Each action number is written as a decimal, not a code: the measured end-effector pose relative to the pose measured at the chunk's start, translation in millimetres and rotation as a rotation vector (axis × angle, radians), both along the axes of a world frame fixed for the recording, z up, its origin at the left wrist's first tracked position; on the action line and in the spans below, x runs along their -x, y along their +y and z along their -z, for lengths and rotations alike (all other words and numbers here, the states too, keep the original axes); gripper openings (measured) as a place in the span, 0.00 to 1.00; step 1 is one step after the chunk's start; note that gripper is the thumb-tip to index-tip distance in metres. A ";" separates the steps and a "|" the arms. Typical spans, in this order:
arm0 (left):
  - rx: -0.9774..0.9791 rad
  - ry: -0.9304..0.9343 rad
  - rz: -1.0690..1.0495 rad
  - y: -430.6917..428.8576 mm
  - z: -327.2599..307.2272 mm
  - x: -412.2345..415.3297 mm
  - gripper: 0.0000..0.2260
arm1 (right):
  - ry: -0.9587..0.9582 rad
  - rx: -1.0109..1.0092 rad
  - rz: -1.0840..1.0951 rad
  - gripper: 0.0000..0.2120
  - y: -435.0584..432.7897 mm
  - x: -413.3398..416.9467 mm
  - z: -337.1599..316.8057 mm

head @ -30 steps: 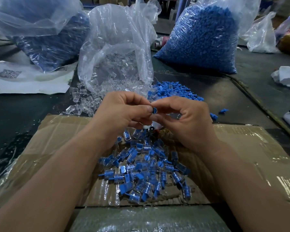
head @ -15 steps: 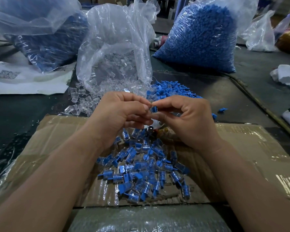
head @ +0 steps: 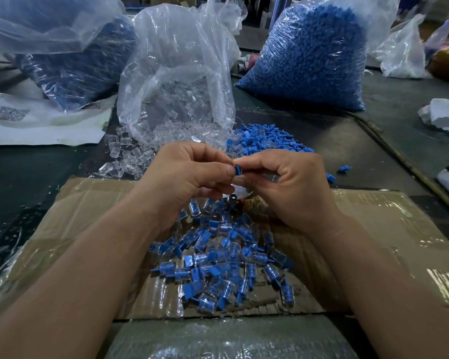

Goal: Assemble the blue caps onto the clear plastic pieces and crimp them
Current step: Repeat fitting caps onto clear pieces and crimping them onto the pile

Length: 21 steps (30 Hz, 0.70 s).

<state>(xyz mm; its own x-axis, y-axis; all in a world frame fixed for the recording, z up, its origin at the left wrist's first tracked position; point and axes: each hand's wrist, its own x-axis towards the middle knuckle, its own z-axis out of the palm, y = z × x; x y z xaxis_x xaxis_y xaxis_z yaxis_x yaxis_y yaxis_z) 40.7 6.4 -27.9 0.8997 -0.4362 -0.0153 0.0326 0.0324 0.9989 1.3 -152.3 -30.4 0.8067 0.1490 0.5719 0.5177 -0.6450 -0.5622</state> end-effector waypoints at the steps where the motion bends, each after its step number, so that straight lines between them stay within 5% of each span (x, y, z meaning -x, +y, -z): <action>1: -0.005 -0.005 -0.004 -0.4 0.1 0.0 0.03 | 0.002 0.011 -0.001 0.11 0.1 0.1 -0.1; 8: 0.079 -0.007 -0.110 -1.7 -1.9 -3.0 0.06 | -0.039 -0.029 0.169 0.09 -17.1 0.4 -8.7; 13: 0.107 0.005 -0.139 -0.1 -0.4 -6.4 0.05 | 0.188 0.024 0.367 0.06 -37.7 -2.0 -13.4; 21: 0.124 -0.014 -0.131 0.4 2.0 -8.1 0.03 | 0.842 0.490 0.156 0.49 -51.1 2.4 -17.1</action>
<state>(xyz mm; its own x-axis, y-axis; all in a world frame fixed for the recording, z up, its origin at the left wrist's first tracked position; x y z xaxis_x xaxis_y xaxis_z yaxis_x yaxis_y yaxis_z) 48.8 6.7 -29.9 0.9488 -0.3127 0.0448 0.0057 0.1588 0.9873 -1.1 -203.3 -13.3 0.9527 0.0731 -0.2949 -0.0399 -0.9321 -0.3601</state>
